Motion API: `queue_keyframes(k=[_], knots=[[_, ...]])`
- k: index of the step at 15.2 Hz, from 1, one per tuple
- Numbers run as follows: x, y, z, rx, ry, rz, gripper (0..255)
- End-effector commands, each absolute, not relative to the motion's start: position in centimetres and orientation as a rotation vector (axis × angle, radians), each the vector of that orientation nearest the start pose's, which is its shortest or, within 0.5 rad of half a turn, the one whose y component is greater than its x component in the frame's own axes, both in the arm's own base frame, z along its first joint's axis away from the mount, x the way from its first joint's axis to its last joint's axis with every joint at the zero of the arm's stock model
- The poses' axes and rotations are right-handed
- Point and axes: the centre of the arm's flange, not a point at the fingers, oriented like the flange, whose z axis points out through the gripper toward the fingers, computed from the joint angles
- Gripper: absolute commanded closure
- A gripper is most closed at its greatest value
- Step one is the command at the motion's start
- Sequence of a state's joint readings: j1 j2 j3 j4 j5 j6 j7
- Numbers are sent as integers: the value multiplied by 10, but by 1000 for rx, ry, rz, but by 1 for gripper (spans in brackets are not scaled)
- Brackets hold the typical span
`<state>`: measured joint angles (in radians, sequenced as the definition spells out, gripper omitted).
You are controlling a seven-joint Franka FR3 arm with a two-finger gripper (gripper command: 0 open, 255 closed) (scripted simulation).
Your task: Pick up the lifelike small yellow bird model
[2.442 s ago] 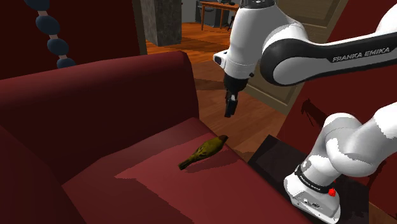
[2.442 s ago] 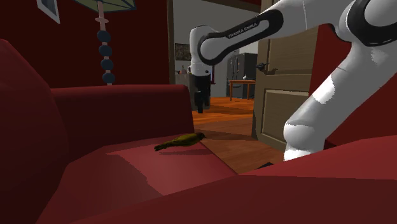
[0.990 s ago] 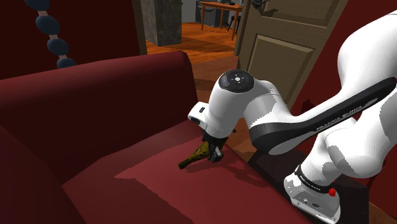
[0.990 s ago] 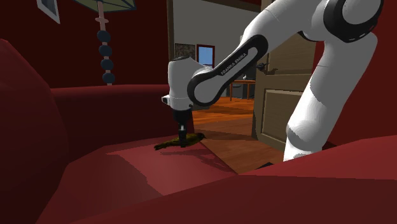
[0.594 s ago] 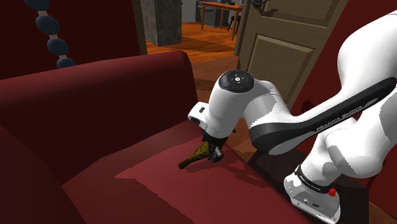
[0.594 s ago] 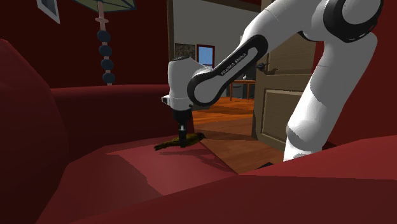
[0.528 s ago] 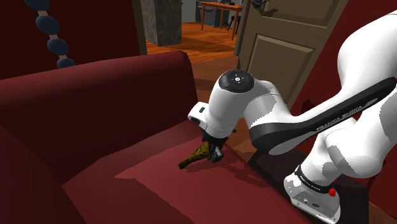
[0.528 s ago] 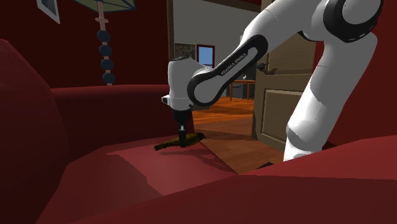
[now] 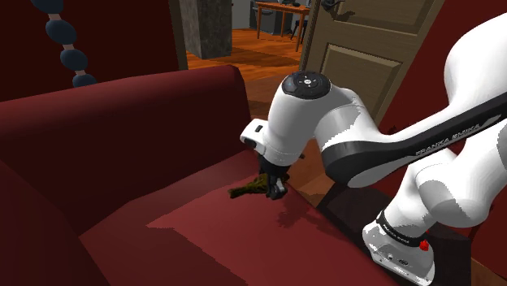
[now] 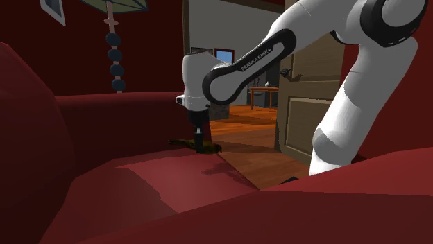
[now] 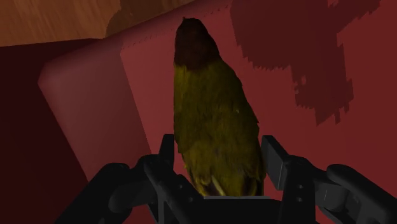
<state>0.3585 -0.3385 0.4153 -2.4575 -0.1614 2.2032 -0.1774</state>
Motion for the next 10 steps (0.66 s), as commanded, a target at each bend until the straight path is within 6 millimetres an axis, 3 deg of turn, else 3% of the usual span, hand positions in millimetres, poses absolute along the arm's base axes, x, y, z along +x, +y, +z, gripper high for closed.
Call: queue_keyframes(k=[1,8,10], knots=[[319,306,429,-2942,-1657,-211,255],[319,306,465,-2942,-1657,-211,255],[319,306,466,-2942,-1657,-211,255]])
